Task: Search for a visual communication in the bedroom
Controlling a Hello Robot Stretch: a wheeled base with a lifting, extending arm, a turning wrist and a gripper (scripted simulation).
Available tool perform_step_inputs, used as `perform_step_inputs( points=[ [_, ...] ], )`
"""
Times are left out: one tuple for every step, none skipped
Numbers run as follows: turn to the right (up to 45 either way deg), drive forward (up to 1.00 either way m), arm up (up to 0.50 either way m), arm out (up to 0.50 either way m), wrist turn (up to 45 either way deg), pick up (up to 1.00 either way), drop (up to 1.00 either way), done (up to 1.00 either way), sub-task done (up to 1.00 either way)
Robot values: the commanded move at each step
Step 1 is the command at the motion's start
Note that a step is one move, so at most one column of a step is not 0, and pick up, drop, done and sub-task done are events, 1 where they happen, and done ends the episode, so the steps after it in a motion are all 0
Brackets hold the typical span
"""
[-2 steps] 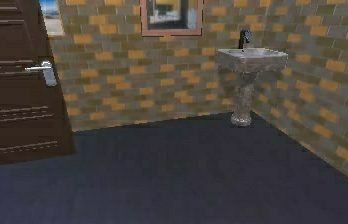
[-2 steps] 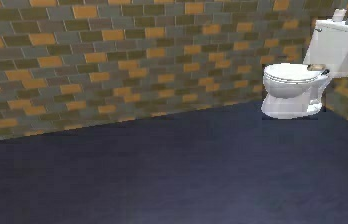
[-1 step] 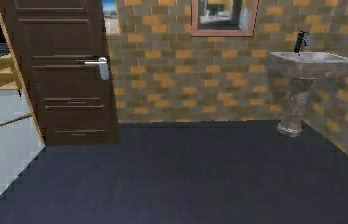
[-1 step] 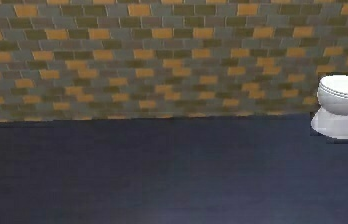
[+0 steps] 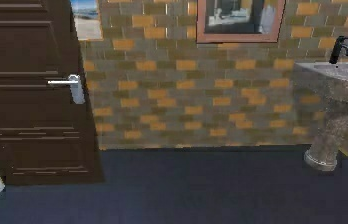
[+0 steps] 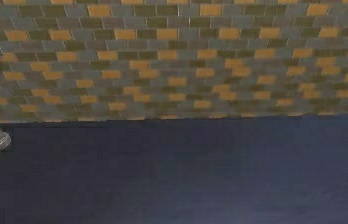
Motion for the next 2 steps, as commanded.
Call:
perform_step_inputs(
  points=[
    [-45.0, 0.0, 0.0, 0.0, 0.0, 0.0, 0.0, 0.0, 0.0],
    [0.0, 0.45, 0.0, 0.0, 0.0, 0.0, 0.0, 0.0, 0.0]
  ],
)
